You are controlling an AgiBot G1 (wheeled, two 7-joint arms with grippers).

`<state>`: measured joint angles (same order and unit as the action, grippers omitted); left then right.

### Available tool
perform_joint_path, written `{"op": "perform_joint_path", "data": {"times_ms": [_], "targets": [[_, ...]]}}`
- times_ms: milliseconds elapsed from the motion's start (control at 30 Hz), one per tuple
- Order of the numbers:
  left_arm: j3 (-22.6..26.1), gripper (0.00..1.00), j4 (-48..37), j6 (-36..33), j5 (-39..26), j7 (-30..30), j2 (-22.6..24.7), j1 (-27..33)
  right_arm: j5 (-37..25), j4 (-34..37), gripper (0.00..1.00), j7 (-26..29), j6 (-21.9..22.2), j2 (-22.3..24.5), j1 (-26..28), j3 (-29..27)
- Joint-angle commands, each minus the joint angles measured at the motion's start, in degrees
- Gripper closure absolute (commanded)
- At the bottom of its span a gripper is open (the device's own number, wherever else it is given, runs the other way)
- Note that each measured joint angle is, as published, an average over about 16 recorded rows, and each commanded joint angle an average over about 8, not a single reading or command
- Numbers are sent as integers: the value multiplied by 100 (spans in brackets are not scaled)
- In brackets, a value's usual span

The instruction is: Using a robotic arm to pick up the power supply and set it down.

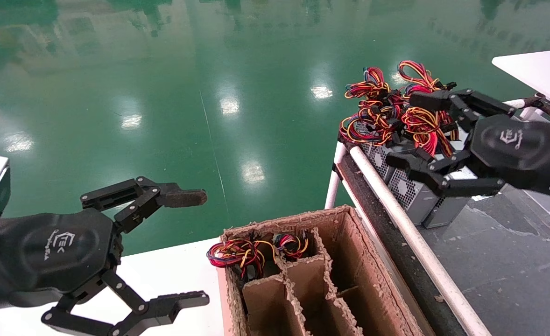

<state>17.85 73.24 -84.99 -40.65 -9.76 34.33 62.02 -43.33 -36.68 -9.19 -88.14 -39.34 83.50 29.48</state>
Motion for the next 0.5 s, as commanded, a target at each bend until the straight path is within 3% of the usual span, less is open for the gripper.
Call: {"op": "perform_joint_path", "data": {"times_ms": [33,500], "targets": [[0,0,0,0,0,0,0,0,9,-234,0,127,16,27,-139,-86],[4,0,0,1,2,2,-1,1,76,-1901,0,1027,126,223,-1131,-694]]}}
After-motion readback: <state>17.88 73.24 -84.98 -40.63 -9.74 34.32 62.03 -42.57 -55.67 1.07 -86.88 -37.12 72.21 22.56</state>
